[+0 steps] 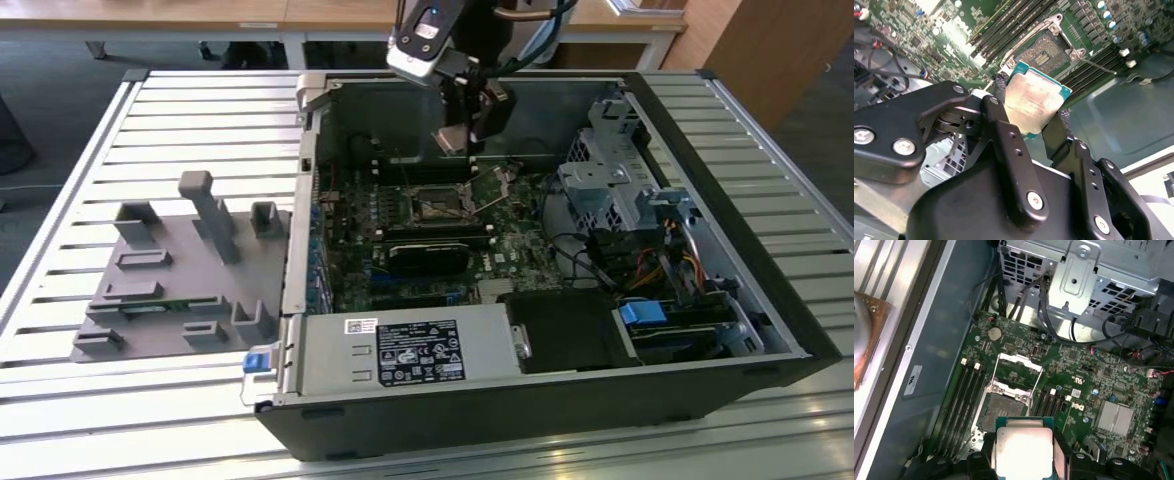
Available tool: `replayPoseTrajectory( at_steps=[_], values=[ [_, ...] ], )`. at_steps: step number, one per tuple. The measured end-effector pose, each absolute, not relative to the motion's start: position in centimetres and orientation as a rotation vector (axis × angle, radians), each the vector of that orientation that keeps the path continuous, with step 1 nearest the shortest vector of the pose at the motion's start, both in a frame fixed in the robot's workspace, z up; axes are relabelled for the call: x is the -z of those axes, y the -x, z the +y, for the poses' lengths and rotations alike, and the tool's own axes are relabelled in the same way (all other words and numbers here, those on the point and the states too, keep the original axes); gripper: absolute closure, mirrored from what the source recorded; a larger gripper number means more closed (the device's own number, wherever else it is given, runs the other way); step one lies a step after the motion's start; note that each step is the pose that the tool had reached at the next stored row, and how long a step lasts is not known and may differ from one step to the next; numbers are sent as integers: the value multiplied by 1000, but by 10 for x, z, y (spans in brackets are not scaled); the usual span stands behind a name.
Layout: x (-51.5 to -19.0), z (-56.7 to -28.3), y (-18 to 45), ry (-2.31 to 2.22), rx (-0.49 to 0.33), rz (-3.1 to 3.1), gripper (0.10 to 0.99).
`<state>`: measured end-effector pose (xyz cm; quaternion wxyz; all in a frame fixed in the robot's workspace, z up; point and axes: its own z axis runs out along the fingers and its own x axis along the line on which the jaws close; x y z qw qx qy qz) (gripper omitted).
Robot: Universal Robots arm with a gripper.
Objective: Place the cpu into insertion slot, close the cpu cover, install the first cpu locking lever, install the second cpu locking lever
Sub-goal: 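Place the cpu into insertion slot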
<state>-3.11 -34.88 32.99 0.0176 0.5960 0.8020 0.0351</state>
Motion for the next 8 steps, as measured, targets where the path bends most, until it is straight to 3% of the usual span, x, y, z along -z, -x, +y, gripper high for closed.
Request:
replayPoseTrajectory(
  at_steps=[8],
  values=[
    [-325,-348,32,-1966,-105,2397,545]
  ],
)
